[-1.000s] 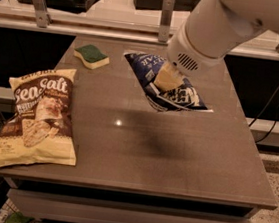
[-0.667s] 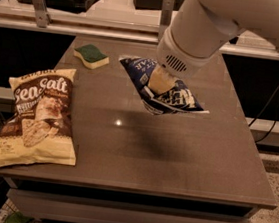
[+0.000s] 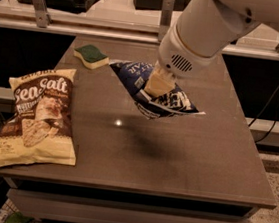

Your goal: Move blue chip bag near brown chip bag

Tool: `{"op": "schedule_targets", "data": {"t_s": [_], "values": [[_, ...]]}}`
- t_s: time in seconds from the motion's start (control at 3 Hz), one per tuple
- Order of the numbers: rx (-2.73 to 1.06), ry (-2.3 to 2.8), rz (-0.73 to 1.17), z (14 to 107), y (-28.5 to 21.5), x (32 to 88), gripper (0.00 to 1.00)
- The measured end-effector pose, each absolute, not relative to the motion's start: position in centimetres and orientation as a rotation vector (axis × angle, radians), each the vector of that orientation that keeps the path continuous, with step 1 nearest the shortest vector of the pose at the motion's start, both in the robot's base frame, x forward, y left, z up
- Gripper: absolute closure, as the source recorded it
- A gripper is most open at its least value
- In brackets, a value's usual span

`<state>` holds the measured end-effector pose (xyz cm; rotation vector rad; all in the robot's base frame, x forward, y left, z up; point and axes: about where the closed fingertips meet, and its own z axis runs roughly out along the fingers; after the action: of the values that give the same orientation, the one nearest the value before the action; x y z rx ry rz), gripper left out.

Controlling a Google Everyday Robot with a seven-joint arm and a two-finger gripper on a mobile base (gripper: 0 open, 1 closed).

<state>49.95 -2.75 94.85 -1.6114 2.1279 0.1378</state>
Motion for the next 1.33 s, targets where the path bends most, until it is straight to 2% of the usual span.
{"op": "schedule_targets", "data": {"t_s": [0.33, 1.33], "values": [[-1.624, 2.112, 0.143, 95.06, -2.40, 49.71, 0.81], [-1.628, 2.101, 0.135, 95.54, -2.14, 49.39, 0.13]]}}
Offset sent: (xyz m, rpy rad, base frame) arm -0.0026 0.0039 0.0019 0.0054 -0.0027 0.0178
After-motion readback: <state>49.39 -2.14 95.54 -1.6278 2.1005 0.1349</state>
